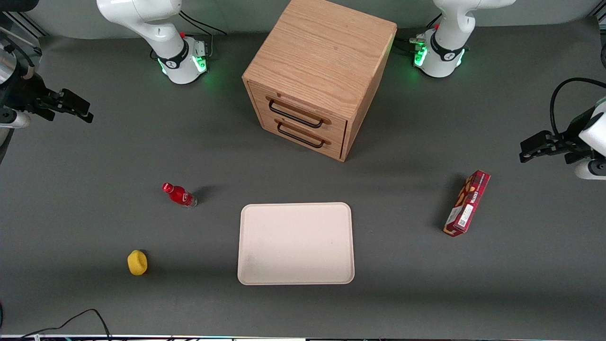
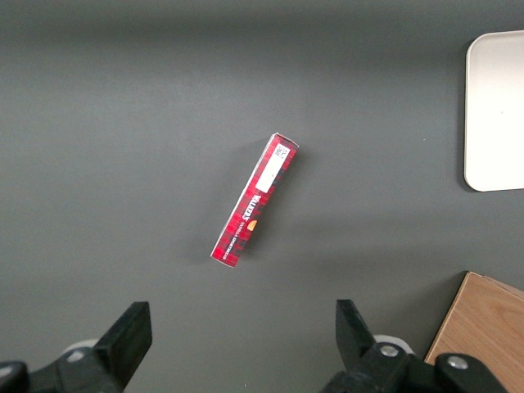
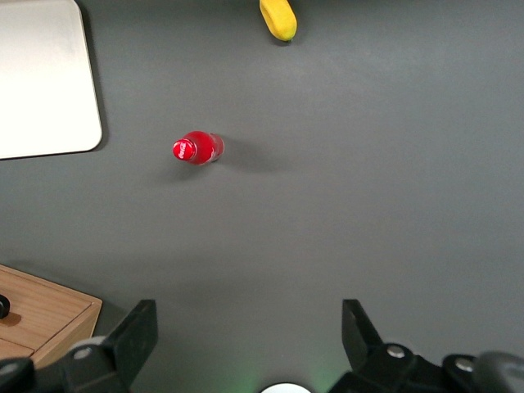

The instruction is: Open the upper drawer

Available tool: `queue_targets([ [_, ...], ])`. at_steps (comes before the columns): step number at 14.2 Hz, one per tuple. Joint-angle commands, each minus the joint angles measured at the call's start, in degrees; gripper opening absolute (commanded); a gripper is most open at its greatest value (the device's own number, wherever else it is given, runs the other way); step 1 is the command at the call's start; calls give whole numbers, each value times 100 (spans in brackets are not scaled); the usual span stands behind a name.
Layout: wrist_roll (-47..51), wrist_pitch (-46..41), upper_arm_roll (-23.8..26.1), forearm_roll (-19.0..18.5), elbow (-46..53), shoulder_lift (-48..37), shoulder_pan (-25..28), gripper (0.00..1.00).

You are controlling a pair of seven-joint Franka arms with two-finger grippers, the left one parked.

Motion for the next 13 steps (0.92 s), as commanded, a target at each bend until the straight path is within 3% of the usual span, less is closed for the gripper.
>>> queue_targets([
  [1,93,-153,-7,-51,174,75,48,100],
  [8,102,-546,19,1,691,303,56,100],
  [11,67,-1004,176,738,867,321,100,100],
  [13,-160,-1067,737,1125,929,356,100,100],
])
